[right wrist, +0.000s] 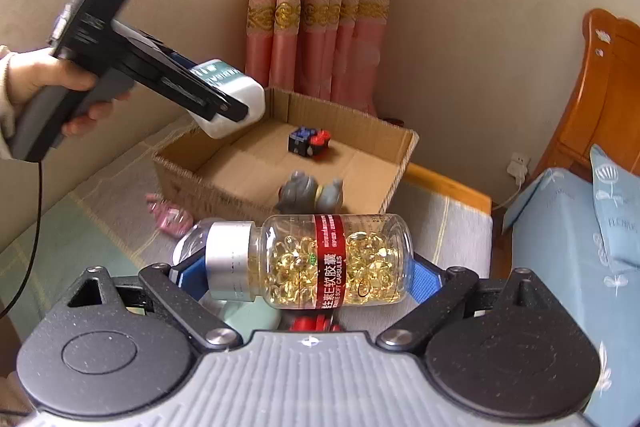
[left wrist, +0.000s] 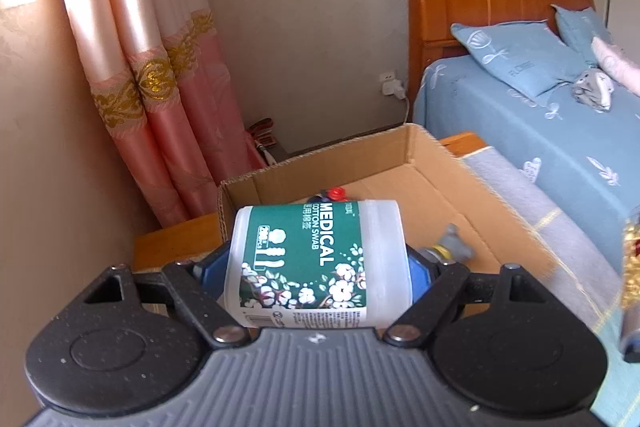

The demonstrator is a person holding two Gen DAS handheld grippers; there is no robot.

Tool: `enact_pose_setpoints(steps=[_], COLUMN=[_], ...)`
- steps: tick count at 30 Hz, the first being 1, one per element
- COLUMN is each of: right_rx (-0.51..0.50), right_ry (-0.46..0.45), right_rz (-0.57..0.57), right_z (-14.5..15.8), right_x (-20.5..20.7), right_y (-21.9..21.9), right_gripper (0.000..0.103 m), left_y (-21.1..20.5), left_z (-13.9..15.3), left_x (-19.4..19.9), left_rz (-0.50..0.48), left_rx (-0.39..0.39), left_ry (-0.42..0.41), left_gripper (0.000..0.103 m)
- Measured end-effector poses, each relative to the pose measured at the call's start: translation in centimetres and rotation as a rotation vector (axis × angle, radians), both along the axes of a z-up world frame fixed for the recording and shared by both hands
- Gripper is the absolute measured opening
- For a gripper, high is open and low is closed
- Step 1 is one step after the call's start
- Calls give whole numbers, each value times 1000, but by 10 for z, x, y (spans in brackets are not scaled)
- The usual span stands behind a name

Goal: Organize rigid objects
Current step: 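Lift bottle and jar into the cardboard box and open both tools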

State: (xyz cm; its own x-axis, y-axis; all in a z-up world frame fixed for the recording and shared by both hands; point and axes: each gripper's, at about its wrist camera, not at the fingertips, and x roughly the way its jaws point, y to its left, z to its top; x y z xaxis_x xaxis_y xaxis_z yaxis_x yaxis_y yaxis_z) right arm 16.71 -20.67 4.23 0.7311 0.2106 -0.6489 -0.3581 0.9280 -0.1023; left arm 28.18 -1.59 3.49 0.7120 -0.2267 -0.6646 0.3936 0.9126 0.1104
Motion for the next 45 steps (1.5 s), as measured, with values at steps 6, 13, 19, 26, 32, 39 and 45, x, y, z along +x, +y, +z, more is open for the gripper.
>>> enact_pose_setpoints(steps=[6, 13, 19, 26, 32, 39, 45], right_rx=[-26, -39, -35, 7, 1, 87, 126], right_ry=[-5, 8, 15, 48, 86, 171, 184], right_rz=[15, 27, 38, 34, -2, -68, -105], right_z=[5, 5, 7, 10, 3, -6, -7], right_x=[21, 31, 47, 88, 134, 189, 191], right_y=[9, 16, 19, 19, 19, 17, 9], right_gripper=[97, 97, 97, 97, 96, 100, 103], left_y=[-6, -4, 10, 22, 38, 45, 49], left_z=[-14, -33, -18, -5, -4, -4, -12], left_x=[40, 55, 23, -13, -38, -44, -50], left_rz=[41, 94, 94, 116, 180, 192, 199], left_rx=[11, 28, -29, -85, -95, -132, -114], left_ry=[-14, -20, 8, 27, 3, -2, 22], left_gripper=[83, 91, 98, 100, 100, 100, 100])
